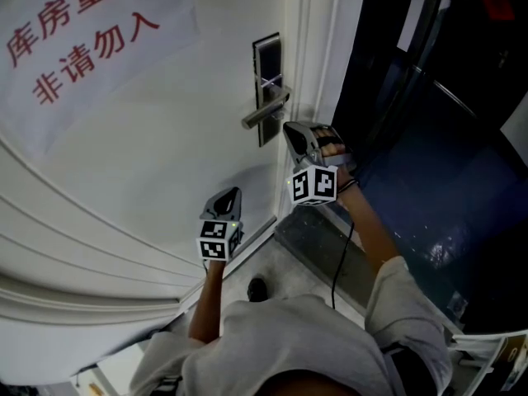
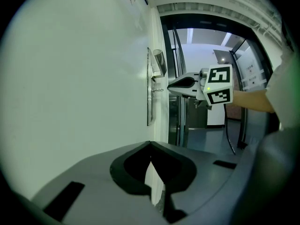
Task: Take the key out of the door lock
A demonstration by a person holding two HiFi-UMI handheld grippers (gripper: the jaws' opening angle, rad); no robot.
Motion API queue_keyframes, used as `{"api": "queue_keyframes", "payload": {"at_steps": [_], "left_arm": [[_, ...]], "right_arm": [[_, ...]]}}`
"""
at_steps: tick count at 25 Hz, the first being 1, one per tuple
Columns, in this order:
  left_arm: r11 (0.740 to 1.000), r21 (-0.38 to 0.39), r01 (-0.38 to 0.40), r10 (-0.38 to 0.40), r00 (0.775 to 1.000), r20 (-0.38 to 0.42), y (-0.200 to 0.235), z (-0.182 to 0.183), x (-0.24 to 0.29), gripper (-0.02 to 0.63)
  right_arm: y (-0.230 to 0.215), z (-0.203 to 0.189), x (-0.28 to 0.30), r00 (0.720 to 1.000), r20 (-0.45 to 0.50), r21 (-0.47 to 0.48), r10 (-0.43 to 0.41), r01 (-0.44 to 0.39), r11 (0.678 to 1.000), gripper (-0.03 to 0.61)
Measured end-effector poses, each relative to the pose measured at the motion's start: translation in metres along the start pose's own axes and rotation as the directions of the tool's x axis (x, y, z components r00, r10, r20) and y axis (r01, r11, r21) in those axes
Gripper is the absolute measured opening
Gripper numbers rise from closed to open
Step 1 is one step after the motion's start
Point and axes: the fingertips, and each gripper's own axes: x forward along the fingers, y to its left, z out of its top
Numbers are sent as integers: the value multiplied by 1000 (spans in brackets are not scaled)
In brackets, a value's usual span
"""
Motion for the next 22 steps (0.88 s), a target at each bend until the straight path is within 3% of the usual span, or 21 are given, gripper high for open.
{"api": "queue_keyframes", "payload": {"at_steps": [3, 6, 9, 12, 15, 22], "left_arm": [[1000, -2, -3, 3, 1000, -1, 2, -2, 0, 18], [1000, -4, -3, 3, 1000, -2, 2, -3, 1, 18], [1000, -7, -4, 4, 1000, -4, 3, -4, 1, 18], [1000, -11, -4, 4, 1000, -5, 4, -5, 1, 18], [1000, -12, -3, 3, 1000, -8, 5, -6, 1, 18], [1000, -14, 0, 0, 1000, -14, 6, -8, 3, 18]], "right_arm": [[4, 1, 3, 1000, -14, -178, -9, 6, 984, 25], [10, -1, 7, 1000, -20, -261, 4, -9, 965, 25], [16, -5, 10, 999, -30, -266, 35, -41, 963, 29], [19, -9, 14, 997, -48, -258, 58, -68, 964, 132], [19, -12, 18, 997, -52, -258, 51, -62, 964, 176], [15, -10, 35, 998, -54, -300, 41, -56, 952, 187]]}}
